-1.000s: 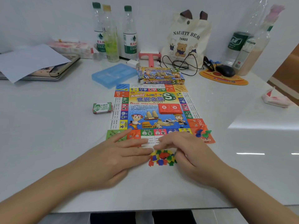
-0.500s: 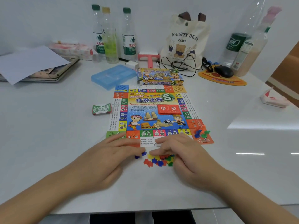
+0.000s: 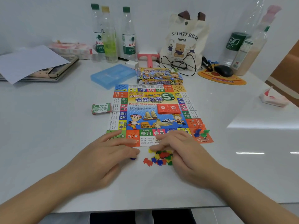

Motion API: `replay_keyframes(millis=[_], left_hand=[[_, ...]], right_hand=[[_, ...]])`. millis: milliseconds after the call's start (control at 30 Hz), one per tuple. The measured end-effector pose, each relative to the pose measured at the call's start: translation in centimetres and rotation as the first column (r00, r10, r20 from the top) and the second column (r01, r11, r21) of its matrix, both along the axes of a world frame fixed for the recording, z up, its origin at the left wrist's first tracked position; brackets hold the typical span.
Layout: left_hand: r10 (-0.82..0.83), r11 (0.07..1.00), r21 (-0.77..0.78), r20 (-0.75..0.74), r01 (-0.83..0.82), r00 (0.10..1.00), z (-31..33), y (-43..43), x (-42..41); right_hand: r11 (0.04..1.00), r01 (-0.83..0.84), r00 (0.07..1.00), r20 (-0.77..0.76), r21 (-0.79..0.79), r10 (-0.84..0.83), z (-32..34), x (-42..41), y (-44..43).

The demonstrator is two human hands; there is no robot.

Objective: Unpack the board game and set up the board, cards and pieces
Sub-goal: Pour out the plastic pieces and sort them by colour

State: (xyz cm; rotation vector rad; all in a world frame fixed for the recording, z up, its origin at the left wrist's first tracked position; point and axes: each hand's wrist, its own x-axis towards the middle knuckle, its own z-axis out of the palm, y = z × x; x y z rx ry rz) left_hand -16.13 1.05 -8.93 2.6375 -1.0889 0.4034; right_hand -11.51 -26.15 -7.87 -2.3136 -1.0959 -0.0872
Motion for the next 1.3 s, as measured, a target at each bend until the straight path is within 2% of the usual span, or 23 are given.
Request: replay_keyframes(millis=[100, 233, 333, 500, 600, 767, 967, 1200, 1300], left_hand=[[-0.067, 0.997, 0.026, 0.020, 0.066, 0.998, 0.3, -0.5, 0.0], [-0.126, 0.985, 0.120, 0.013, 0.124, 0.992, 0.3, -1.4, 0.3], [-0.145, 0.984, 0.108, -0.004, 0.145, 0.989, 0.4, -1.4, 0.3], [-0.198, 0.977, 0.075, -0.006, 0.198, 0.980, 0.6, -1.5, -0.1], [-0.148, 0.989, 0.030, 0.019, 0.148, 0.989, 0.7, -1.5, 0.0], [-0.027, 0.999, 0.032, 0.047, 0.025, 0.999, 0.8, -2.0, 0.6], [-0.069, 0.989, 0.136, 0.032, 0.064, 0.997, 0.7, -2.7, 1.1], [-0.027, 0.999, 0.046, 0.031, 0.026, 0.999, 0.6, -2.3, 0.7], [0.024, 0.999, 0.023, 0.034, -0.025, 0.999, 0.6, -2.7, 0.8]], right_hand=[[0.991, 0.053, 0.998, 0.016, 0.122, -0.055, -0.1, 0.1, -0.3], [0.981, 0.006, 0.999, 0.049, 0.194, -0.016, 0.0, 0.0, -0.4], [0.982, -0.034, 0.997, 0.079, 0.185, 0.020, 0.0, 0.0, -0.4], [0.995, -0.074, 0.996, 0.050, 0.064, 0.071, 0.1, 0.2, -0.1], [0.997, -0.069, 0.997, 0.039, 0.035, 0.067, 0.1, 0.1, -0.1], [0.991, 0.035, 0.997, 0.070, 0.129, -0.044, 0.0, 0.1, -0.5], [0.991, 0.062, 0.995, 0.066, 0.115, -0.069, -0.1, 0.3, -0.6], [0.991, 0.099, 0.994, 0.039, 0.090, -0.103, -0.1, 0.2, -0.7], [0.998, 0.058, 0.998, 0.020, 0.038, -0.059, 0.0, 0.0, -0.4]])
